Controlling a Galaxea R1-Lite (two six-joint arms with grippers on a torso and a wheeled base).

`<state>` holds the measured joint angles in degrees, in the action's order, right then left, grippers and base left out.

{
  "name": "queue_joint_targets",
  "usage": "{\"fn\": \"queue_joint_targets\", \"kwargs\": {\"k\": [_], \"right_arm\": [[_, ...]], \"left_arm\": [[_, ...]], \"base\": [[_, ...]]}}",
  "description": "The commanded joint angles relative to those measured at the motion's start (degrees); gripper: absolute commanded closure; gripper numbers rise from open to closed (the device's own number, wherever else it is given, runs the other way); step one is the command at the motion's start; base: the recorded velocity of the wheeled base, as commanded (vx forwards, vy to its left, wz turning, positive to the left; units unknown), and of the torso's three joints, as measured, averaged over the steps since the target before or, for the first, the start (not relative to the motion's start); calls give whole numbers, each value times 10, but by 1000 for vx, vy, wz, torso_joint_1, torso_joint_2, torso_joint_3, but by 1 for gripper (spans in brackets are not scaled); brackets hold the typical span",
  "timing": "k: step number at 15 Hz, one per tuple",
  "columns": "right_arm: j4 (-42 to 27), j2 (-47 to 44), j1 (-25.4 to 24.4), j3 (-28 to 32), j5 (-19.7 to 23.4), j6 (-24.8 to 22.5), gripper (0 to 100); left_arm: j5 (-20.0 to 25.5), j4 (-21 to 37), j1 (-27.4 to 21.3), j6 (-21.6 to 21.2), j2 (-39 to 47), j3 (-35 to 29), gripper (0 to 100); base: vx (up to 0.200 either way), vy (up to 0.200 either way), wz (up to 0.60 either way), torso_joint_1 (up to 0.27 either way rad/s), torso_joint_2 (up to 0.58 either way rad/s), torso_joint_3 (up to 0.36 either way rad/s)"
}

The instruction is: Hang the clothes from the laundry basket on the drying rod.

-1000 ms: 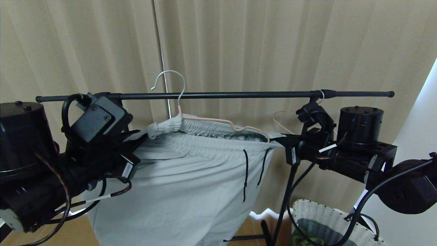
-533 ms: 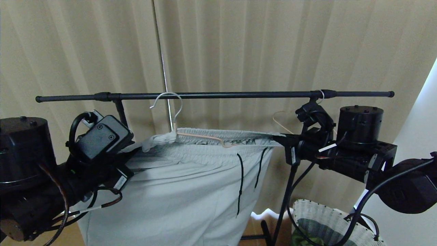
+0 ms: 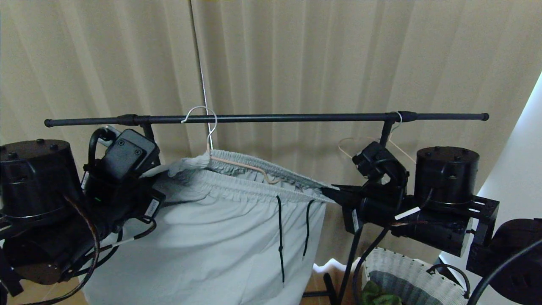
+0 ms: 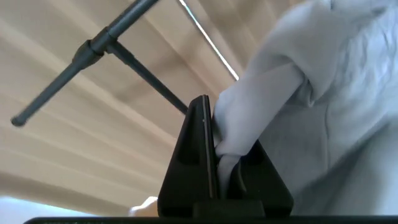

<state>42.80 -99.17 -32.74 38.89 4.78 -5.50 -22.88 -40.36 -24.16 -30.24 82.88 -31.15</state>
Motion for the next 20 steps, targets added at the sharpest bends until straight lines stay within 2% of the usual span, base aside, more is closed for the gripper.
{"fn": "queue_joint_targets", "kwargs": {"k": [1,5,6,7,9,11,15,20], "right_arm": [[0,7,-15,-3,2,-11,100],[-2,5,-33,-3,2,-29,100],[-3,6,-39,-4,1,-30,0],[-3,6,-39,-4,1,-31,0],[2,6,-23,8,1,-87,0],[2,1,-10,33,1,-115,0],[-3,-28,-13,95,2,-178,0],[-5,-72,-42,144,2,-196,0]], "left_arm": [[-1,-17,-4,15,27,0,100],[-1,-22,-25,46,29,-1,100],[-1,-23,-28,49,29,-1,100],[-1,-23,-29,49,29,-1,100],[2,-27,-32,53,27,0,100],[4,-49,-42,52,29,10,100],[7,-63,-84,49,32,13,100],[6,-64,-134,46,40,9,100]], "base": [[0,0,0,0,0,0],[0,0,0,0,0,0],[0,0,0,0,0,0],[0,0,0,0,0,0],[0,0,0,0,0,0],[0,0,0,0,0,0],[0,0,0,0,0,0],[0,0,0,0,0,0]]}}
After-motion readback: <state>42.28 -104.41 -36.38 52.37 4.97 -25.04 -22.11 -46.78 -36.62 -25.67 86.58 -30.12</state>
